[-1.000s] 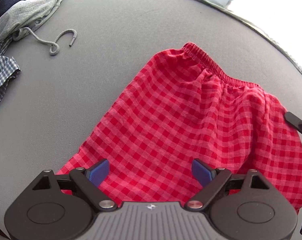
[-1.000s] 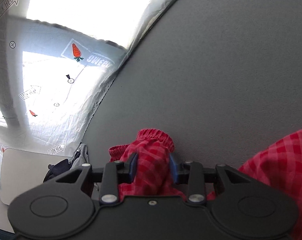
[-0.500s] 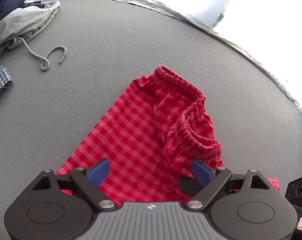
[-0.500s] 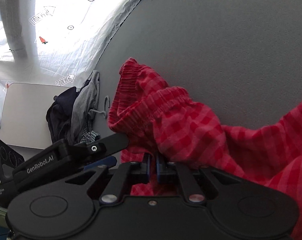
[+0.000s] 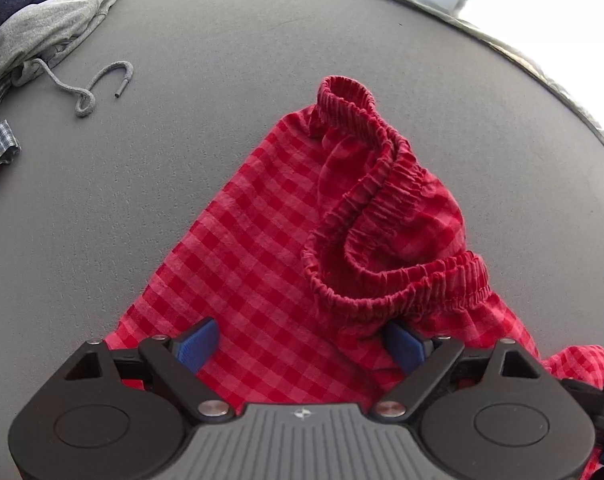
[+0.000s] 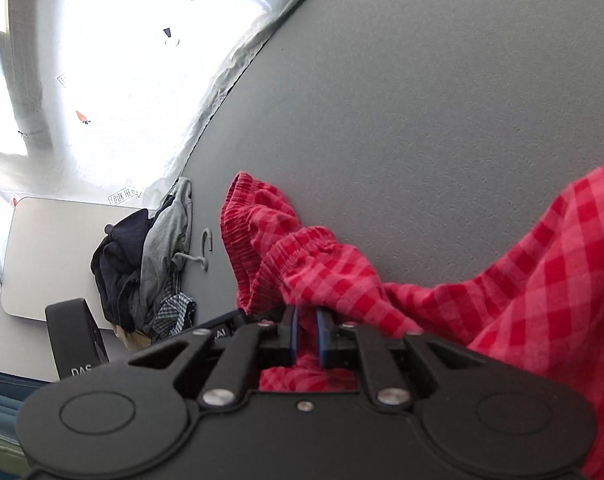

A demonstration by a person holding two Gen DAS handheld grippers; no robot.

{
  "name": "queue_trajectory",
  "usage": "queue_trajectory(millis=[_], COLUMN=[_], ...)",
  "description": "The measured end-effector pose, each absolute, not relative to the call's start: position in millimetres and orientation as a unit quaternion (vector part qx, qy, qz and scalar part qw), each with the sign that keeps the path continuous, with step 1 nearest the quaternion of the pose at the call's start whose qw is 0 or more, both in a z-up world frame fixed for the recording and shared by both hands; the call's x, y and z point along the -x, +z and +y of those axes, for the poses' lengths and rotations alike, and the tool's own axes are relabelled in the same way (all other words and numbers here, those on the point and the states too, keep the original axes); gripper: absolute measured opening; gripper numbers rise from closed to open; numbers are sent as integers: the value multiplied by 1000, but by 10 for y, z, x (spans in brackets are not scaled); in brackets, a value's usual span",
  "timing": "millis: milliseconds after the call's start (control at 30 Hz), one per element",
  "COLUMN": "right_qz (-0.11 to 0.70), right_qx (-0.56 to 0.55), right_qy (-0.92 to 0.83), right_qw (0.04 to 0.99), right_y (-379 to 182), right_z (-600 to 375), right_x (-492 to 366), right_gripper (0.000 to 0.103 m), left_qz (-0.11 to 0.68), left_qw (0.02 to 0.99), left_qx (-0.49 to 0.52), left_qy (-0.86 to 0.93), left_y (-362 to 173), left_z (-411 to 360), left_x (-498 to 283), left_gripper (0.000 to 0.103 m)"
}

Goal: Fold clothes

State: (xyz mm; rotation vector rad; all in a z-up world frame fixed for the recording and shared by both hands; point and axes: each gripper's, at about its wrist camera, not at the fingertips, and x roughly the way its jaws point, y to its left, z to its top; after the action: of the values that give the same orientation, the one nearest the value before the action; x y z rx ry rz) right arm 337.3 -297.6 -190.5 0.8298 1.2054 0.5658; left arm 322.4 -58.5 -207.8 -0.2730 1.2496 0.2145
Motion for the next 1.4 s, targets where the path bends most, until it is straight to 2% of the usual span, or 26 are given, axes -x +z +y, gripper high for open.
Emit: queue_trajectory(millis=[133,200,267,500,600,633,700,767,967,1100,1233,1300,1367,1400], right_qz=[519,521,526,534,541,548,551,547,480,384,292,283,305,306], right_qx=[-349,-330,-316,-280,-280,-281,-276,-278,-230,-121,-65,-26,17,23], right_qy=[235,233,242,296,314,320,324,318,282,261,197,136,88,70], right_qw=[744,752,752,741,728,720,717,723,798,877,934,949,948,949], right_y=[-1816,-1844,-1901,-2043,-2062,-2083,-2097,-2089,-1708,-1119,-735,-746,-835,-871], right_z=[-3087,-3066,-3019,-2770,-2743,-2735,-2723,-2735,-2876,-3084,-3355,-3439,-3485,-3545], right_x=[-3497,-3584,-3658,-3810,-3802,-3796,-3751,-3704,-3743,-4028,-4287,-4436,-4521,-4492], right_gripper=[27,28,35,49,48,45,32,12,4,4,4,10,31,34], left_qz=[582,582,583,580,577,577,577,577,574,554,544,543,543,543], left_qw=[799,799,799,803,804,804,805,805,802,814,821,820,819,819], left_qx=[112,108,106,109,111,112,111,108,142,144,115,124,127,124], left_qy=[101,101,100,88,86,86,87,87,85,100,125,131,134,136], left_y=[-2086,-2091,-2093,-2094,-2095,-2097,-2101,-2108,-2080,-1984,-1969,-2011,-2011,-2006], left_z=[-635,-649,-649,-613,-583,-579,-578,-586,-478,-360,-283,-174,-141,-134], left_x=[-3225,-3228,-3227,-3204,-3190,-3193,-3205,-3215,-3154,-3100,-3096,-3143,-3120,-3105], left_gripper=[91,91,92,92,92,92,92,92,92,92,92,92,92,92])
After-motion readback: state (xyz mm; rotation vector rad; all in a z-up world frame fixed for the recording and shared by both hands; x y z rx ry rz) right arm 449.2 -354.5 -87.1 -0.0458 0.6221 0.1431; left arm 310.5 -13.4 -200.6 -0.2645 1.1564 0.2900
